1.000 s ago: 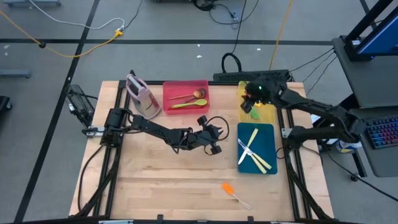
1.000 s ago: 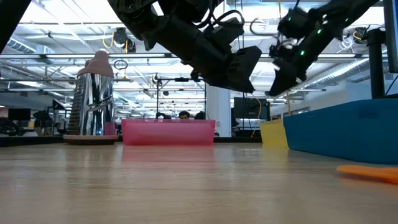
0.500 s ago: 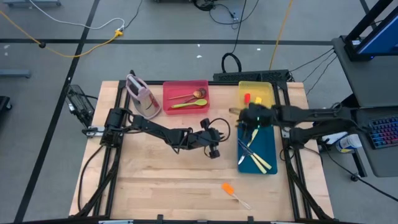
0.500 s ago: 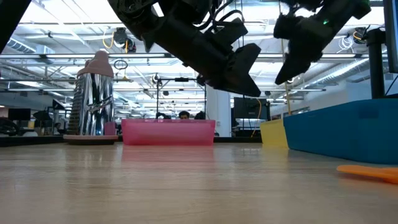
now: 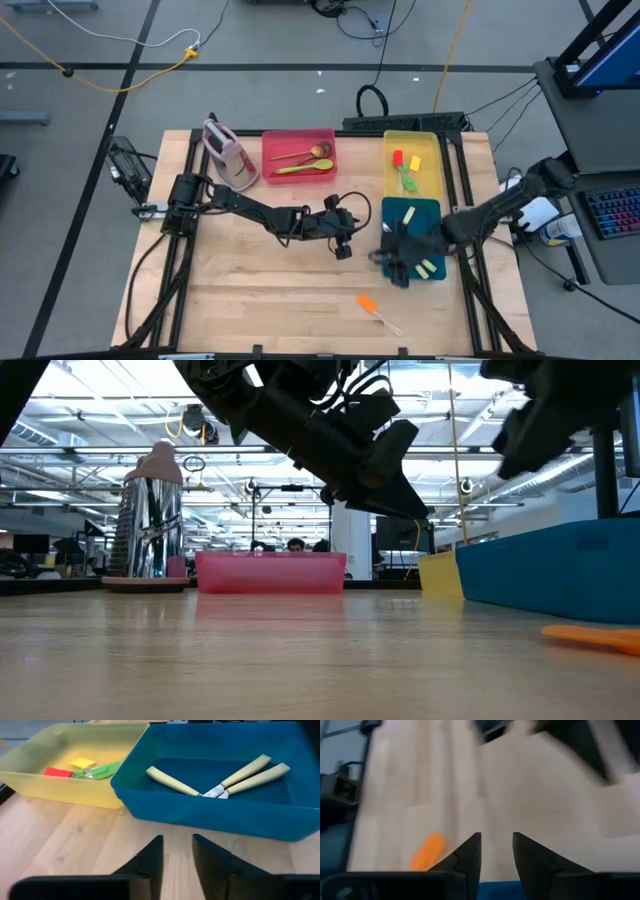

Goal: Pick & Place Kitchen Items
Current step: Put the orange spatula into the yellow bin

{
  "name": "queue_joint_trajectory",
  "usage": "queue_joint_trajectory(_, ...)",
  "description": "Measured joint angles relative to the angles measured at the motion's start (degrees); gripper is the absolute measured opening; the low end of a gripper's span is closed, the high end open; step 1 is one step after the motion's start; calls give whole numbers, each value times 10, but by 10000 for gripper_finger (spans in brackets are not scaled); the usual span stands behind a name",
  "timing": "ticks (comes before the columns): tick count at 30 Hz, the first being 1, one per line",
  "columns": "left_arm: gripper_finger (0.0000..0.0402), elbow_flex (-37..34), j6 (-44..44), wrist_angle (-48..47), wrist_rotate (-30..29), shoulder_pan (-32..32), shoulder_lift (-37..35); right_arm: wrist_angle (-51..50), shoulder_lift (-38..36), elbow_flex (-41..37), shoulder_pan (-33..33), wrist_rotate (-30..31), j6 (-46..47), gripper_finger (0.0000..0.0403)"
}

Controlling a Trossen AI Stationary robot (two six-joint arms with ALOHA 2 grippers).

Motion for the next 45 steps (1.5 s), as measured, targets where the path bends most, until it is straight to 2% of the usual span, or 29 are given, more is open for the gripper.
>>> queue_joint_trajectory(7,183,0,-7,0,0,-1,0,101,110,0,97,15,102,106)
queue_joint_trajectory(13,203,0,-6,-1,0,-9,0,156,192,6,144,30,206,106)
queue_joint_trajectory(18,197,0,-6,-12,0,-19,0,154,254,42,163,28,260,103)
queue_joint_trajectory(22,197,0,-2,-13,0,-26,0,140,295,86,168,26,262,103)
queue_joint_trajectory(27,199,0,-1,-13,0,-30,0,3,311,167,167,44,243,102)
queue_joint_trajectory(29,196,0,1,-13,26,-34,0,-70,310,199,166,50,255,102)
queue_joint_trajectory(32,190,0,10,-10,115,-43,0,-146,310,232,166,55,277,102)
queue_joint_trajectory(37,180,0,28,-6,275,-68,0,-165,310,239,166,42,283,102)
queue_joint_trajectory(41,184,0,38,61,295,-102,10,-185,310,239,166,42,256,102)
queue_joint_trajectory(45,213,0,60,123,287,-128,37,-196,310,239,163,41,232,102)
